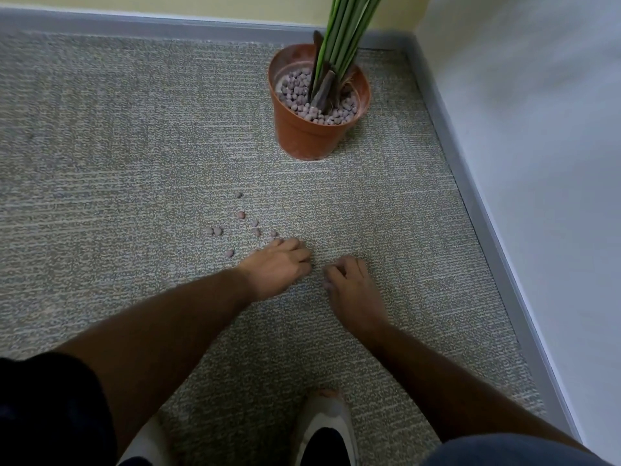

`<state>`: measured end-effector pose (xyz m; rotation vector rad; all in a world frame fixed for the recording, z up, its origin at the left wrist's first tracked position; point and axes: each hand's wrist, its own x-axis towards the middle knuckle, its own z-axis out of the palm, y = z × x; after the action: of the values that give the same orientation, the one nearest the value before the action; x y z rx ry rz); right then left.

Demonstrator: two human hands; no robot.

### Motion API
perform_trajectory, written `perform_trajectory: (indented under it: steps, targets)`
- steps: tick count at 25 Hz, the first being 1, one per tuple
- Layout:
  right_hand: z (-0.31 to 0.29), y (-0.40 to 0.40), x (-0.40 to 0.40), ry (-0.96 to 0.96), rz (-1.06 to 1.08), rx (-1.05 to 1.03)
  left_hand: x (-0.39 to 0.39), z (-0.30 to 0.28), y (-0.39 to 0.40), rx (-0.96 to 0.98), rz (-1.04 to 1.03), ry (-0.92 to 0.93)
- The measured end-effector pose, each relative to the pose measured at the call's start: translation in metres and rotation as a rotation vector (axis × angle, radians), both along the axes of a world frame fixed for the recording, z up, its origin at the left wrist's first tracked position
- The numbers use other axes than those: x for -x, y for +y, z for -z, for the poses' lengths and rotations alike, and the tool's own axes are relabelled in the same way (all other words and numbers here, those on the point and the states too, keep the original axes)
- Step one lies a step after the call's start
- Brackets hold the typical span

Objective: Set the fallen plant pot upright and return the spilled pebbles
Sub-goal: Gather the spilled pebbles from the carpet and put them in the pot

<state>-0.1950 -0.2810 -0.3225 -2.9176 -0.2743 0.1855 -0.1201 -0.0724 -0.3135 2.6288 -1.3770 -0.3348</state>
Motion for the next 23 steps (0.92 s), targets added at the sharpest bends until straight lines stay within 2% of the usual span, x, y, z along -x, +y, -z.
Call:
perform_trajectory:
  steps: [16,20,23]
  targets:
    - [-0.005,0.006,-0.019,0.02,-0.151,-0.058,-0.004,0.002,0.002,-0.029,-0.005,0.009]
    - [-0.008,0.011,-0.027,0.05,-0.059,-0.214,-0.003,-0.001,-0.003,-0.058,-0.033,0.029]
    - [-0.007,0.014,-0.029,0.066,0.012,-0.235,-0.002,-0.003,-0.008,-0.073,-0.102,0.067]
